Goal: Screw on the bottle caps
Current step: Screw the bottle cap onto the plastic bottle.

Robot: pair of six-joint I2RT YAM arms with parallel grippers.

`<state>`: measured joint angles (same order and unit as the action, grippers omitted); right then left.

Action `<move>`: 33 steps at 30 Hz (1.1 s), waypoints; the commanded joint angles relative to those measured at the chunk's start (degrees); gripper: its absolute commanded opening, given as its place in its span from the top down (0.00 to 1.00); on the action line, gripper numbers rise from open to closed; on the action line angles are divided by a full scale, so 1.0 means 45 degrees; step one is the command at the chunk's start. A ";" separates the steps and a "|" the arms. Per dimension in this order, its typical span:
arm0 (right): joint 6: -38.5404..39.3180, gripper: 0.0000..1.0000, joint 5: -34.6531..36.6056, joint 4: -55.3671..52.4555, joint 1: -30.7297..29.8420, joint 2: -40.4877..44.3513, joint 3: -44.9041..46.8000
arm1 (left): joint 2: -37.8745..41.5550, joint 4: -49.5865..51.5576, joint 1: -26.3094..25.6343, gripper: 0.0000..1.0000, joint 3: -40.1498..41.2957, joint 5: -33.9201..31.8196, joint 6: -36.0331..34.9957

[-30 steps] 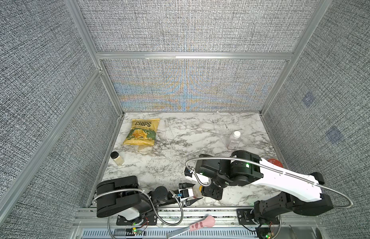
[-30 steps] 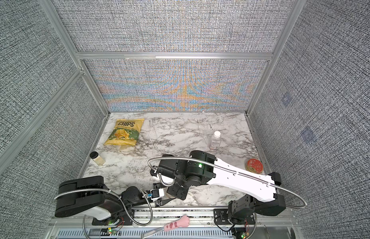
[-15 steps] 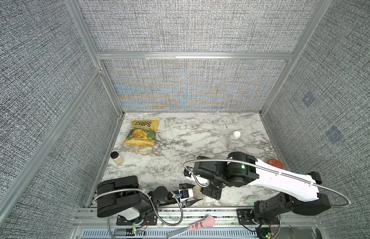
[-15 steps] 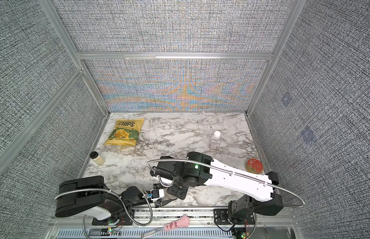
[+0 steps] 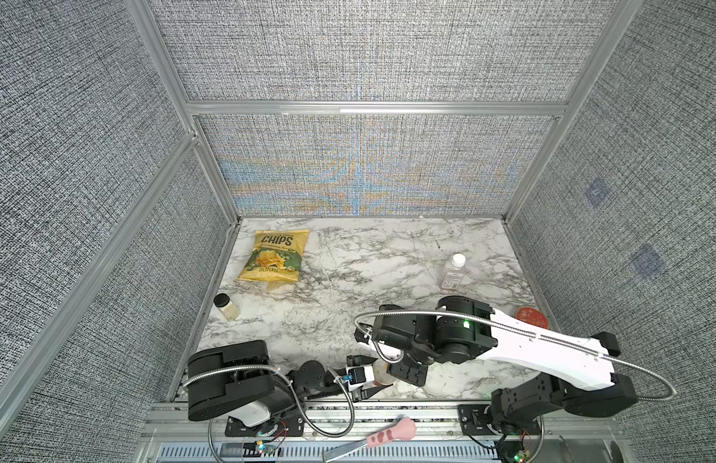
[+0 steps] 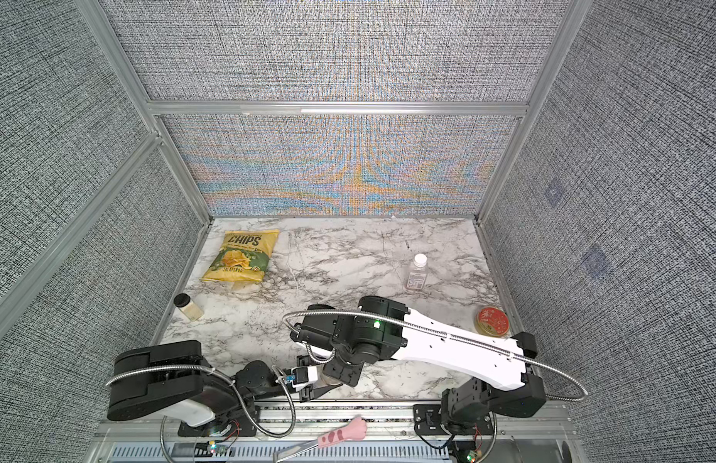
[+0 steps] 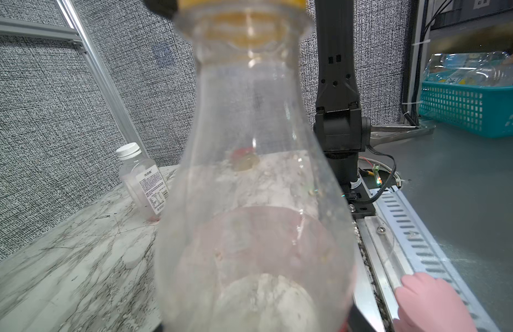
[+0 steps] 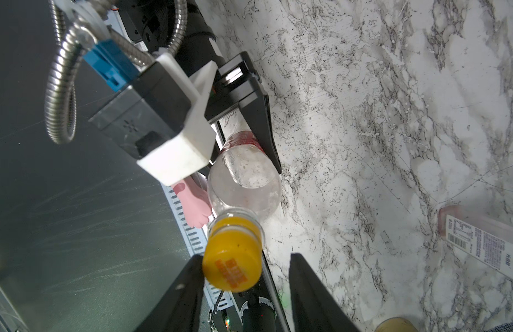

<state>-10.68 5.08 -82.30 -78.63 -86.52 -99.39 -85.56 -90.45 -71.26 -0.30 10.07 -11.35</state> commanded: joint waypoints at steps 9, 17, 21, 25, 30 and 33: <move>-0.0108 0.58 0.0179 0.0028 0.0012 -0.0119 -0.0197 | 0.0060 -0.0641 -0.0001 0.46 0.0066 0.0068 0.0038; -0.0215 0.64 0.0638 -0.0106 0.0010 -0.0208 -0.0217 | 0.0122 -0.0642 -0.0002 0.46 0.0076 -0.0228 -0.0032; -0.0412 0.68 0.1135 -0.0258 0.0012 -0.0331 -0.0217 | 0.0298 -0.0641 -0.0003 0.45 0.0084 -0.0718 -0.0034; -0.0623 0.69 0.1515 -0.0399 0.0012 -0.0483 -0.0194 | 0.0551 -0.0641 -0.0003 0.46 0.0118 -0.0881 -0.0016; -0.1103 0.71 0.2451 -0.0729 0.0030 -0.0909 -0.0712 | 0.0561 -0.0641 -0.0003 0.46 0.0066 -0.0923 0.0156; -0.1422 0.71 0.2753 -0.0907 0.0073 -0.1187 -0.1022 | 0.0763 -0.0646 -0.0003 0.46 0.0066 -0.1187 0.0292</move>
<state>-14.70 10.37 -84.40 -78.61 -90.87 -103.09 -83.05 -87.26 -71.20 -0.30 3.46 -10.87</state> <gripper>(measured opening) 0.310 0.546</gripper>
